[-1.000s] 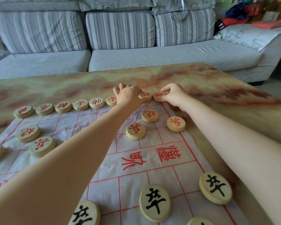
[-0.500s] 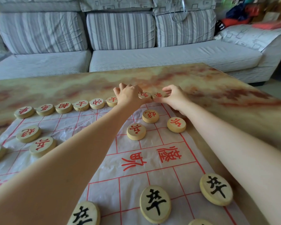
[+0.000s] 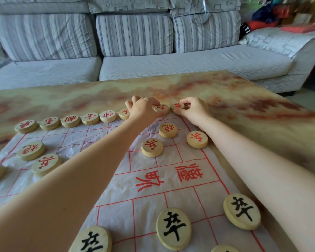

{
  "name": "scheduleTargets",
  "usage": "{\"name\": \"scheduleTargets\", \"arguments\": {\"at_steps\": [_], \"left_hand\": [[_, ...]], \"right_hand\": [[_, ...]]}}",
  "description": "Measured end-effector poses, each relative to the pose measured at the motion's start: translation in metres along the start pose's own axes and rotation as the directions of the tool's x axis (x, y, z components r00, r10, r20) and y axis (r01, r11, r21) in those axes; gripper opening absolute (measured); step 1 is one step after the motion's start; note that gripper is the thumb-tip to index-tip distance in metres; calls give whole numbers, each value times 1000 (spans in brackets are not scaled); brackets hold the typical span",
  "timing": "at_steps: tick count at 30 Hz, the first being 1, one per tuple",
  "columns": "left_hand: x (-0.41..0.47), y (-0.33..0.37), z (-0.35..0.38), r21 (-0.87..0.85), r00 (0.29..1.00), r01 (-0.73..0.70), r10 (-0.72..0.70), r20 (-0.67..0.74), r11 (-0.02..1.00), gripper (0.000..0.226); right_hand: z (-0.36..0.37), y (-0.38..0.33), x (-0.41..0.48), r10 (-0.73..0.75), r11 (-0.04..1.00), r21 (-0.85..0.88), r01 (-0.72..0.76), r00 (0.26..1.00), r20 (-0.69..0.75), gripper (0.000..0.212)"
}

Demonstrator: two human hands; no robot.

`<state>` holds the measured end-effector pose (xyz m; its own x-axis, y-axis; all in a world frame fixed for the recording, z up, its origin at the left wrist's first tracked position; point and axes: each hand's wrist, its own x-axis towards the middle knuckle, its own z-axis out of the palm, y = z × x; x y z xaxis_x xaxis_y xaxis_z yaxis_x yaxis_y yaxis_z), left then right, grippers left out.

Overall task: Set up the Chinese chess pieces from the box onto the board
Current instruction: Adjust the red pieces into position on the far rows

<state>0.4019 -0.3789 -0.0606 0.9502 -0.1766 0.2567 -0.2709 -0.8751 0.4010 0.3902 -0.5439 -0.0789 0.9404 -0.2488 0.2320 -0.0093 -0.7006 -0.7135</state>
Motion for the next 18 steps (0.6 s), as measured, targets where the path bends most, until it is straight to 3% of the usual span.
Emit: {"name": "scheduleTargets", "arguments": {"at_steps": [18], "left_hand": [[0, -2, 1, -28, 1000, 0, -1, -18, 1000, 52]], "right_hand": [[0, -1, -4, -16, 1000, -18, 16, 1000, -9, 56]]}}
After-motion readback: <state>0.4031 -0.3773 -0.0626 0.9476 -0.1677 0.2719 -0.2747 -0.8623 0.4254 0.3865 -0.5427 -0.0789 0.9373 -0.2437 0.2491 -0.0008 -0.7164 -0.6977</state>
